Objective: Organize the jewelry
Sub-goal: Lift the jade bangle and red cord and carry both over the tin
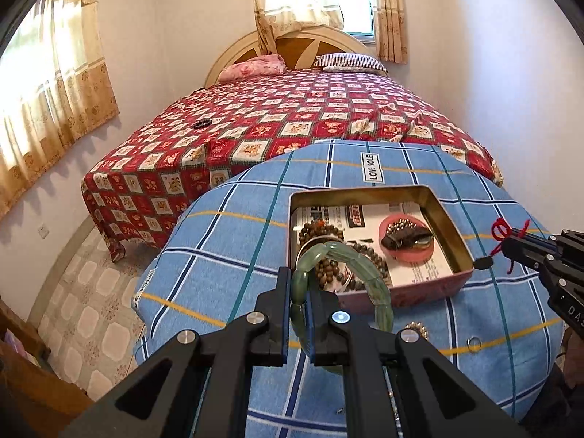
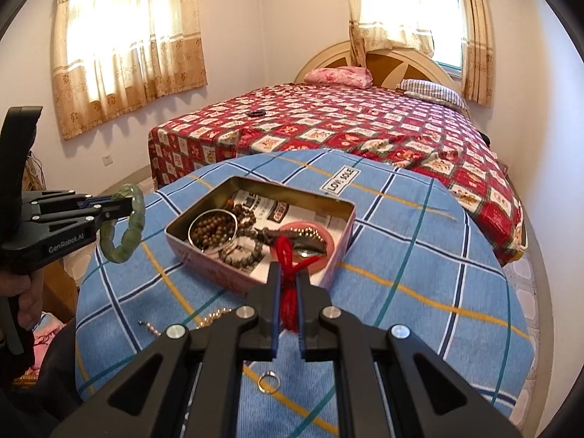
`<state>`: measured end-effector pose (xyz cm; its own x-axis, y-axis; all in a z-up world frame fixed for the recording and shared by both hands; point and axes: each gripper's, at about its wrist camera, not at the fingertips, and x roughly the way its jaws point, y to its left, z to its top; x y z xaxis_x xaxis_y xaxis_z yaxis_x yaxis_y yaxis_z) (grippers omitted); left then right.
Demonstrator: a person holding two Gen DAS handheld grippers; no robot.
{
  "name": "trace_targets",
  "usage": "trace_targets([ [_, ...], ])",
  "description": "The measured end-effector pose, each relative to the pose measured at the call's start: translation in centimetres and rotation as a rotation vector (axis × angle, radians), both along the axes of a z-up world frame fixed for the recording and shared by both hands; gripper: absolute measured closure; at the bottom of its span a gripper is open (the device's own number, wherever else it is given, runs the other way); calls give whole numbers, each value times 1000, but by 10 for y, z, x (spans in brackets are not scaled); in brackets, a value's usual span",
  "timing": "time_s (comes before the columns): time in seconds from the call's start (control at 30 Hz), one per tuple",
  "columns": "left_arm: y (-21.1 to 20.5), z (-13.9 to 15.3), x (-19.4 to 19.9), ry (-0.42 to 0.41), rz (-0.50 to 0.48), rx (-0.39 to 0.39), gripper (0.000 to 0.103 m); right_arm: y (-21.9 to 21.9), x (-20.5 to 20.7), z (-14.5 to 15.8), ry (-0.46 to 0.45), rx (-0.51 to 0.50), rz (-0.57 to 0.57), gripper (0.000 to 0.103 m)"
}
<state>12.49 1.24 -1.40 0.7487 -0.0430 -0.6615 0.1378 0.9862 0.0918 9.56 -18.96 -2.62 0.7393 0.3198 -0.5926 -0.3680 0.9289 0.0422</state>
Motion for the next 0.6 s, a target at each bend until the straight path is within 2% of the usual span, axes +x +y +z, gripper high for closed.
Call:
trace_targets([
  [0.6, 5, 2, 34, -10, 55, -8, 97, 15, 32, 8, -29, -27, -15, 94],
])
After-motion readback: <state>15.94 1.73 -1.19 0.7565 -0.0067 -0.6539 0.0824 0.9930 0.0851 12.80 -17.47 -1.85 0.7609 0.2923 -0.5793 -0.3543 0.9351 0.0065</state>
